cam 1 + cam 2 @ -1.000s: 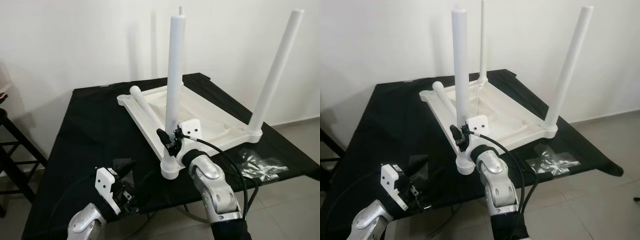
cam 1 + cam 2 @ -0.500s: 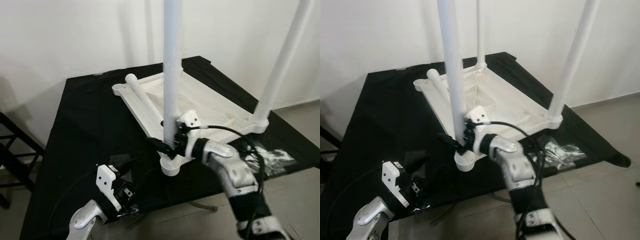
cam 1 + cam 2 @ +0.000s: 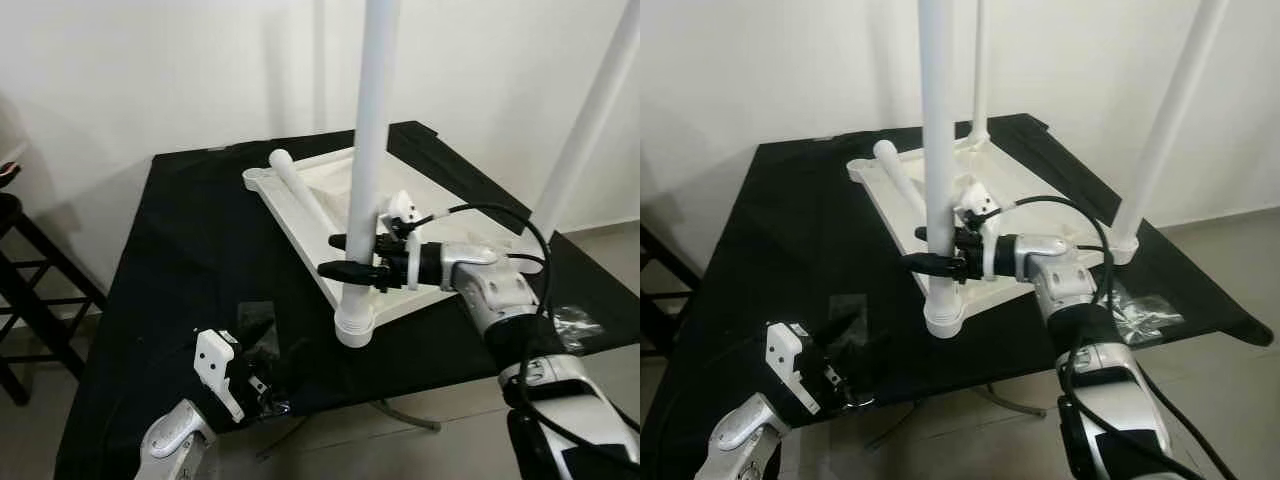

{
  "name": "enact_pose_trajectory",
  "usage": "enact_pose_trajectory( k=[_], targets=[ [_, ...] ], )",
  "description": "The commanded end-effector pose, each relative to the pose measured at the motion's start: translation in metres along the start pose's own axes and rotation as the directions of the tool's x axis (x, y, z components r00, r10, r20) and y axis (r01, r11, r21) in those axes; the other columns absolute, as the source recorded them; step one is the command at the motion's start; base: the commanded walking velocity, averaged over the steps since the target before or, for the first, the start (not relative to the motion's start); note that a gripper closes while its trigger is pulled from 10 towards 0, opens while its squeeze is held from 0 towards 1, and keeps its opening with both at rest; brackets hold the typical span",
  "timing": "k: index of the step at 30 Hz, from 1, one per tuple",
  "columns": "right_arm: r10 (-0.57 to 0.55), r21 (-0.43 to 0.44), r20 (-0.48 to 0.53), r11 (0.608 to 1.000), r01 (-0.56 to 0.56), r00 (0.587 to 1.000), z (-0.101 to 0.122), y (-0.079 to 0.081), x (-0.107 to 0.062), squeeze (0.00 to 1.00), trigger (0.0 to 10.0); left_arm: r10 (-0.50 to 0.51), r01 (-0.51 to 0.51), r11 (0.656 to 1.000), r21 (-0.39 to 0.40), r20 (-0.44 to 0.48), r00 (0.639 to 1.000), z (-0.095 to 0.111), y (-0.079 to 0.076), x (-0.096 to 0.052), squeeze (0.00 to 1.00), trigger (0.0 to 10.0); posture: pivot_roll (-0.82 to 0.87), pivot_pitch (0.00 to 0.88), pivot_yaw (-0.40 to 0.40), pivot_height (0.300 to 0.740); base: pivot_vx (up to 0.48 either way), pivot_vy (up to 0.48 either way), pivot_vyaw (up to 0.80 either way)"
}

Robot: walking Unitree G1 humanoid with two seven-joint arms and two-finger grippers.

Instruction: Building children table

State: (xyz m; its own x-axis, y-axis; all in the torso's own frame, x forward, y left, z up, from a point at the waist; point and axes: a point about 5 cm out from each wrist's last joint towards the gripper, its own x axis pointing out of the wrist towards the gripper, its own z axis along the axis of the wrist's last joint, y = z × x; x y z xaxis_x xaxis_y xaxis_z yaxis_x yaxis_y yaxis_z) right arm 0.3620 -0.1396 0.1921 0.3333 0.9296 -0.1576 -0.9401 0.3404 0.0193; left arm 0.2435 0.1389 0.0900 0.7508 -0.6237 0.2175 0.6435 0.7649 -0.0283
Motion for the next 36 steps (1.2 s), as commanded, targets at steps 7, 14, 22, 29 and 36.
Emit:
enact_pose_trajectory(
  k=[7, 14, 22, 29, 36],
  targets=[
    [0.008, 0.087, -0.004, 0.996, -0.007, 1.000, -0.034, 0.008, -0.010, 0.00, 0.0, -0.005, 0.005, 1.000, -0.005, -0.010, 1.000, -0.003, -0.002, -0.003, 0.00, 10.0, 0.02, 0.000, 0.025, 0.740, 0.000, 0.000, 0.00],
    [-0.619, 0.199, -0.137, 0.747, 0.634, 0.773, -0.092, 0.033, 0.014, 0.00, 0.0, -0.006, 0.006, 1.000, -0.007, -0.010, 1.000, -0.002, -0.002, -0.007, 0.00, 10.0, 0.01, 0.000, 0.025, 0.740, 0.000, 0.000, 0.00],
    [-0.682, 0.159, -0.173, 0.693, 0.704, 0.710, -0.097, 0.065, 0.043, 0.00, 0.0, -0.015, 0.015, 1.000, -0.013, -0.018, 1.000, -0.002, 0.001, -0.007, 0.00, 10.0, 0.01, 0.000, 0.030, 0.740, 0.000, 0.000, 0.00],
    [-0.680, 0.188, -0.136, 0.697, 0.692, 0.721, -0.087, 0.061, 0.050, 0.34, 10.0, -0.003, 0.003, 1.000, -0.007, -0.014, 1.000, -0.001, 0.001, -0.006, 0.00, 10.0, 0.01, 0.000, 0.035, 0.740, 0.000, 0.000, 0.00],
    [-0.547, 0.205, 0.054, 0.825, 0.527, 0.835, -0.043, 0.060, 0.053, 1.00, 10.0, -0.016, 0.015, 1.000, -0.014, -0.016, 1.000, -0.002, 0.000, -0.004, 0.00, 10.0, 0.01, 0.000, 0.034, 0.740, 0.000, 0.000, 0.00]
  ],
)
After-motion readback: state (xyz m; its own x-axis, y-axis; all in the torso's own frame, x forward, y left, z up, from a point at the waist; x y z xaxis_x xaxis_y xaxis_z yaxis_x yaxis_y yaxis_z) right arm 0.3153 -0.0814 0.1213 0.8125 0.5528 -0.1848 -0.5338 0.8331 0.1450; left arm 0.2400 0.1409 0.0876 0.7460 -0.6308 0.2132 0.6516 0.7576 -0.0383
